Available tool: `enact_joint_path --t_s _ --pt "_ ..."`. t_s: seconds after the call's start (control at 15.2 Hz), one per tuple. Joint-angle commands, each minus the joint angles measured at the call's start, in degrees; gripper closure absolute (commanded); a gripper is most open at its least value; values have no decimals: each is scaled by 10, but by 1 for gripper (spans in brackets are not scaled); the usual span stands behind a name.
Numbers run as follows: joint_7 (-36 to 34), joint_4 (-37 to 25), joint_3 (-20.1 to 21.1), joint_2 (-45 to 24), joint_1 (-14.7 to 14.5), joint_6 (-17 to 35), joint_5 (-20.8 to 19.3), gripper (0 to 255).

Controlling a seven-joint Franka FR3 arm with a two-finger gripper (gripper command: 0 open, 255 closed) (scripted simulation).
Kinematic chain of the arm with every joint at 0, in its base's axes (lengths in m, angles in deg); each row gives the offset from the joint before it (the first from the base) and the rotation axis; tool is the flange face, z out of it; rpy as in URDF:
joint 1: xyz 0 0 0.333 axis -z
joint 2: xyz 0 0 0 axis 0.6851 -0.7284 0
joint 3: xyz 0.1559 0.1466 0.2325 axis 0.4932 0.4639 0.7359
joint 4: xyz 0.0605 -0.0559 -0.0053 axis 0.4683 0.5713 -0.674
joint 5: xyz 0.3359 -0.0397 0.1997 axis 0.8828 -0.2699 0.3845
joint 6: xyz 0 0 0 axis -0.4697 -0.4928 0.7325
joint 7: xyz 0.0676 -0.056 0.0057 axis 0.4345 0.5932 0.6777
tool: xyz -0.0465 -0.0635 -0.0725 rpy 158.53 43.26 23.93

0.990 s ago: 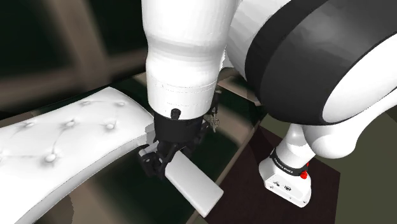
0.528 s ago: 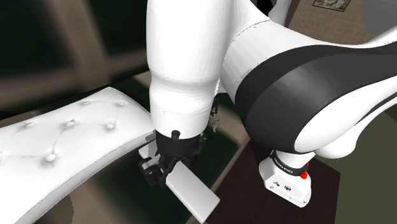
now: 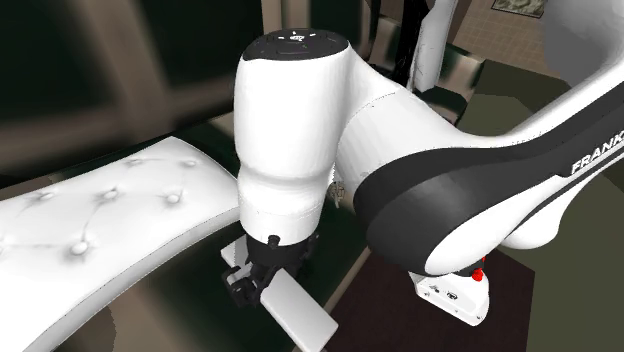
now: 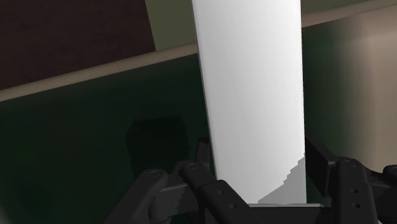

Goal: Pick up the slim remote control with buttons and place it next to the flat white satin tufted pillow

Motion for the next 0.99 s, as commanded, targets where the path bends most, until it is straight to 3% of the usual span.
enact_joint_path --t_s 0.0,0.66,0.92 --pt "-3 8 4 -10 1 17 -4 255" --pt "-29 45 23 -67 10 103 -37 255" --pt "-29 45 23 -67 10 103 -37 255"
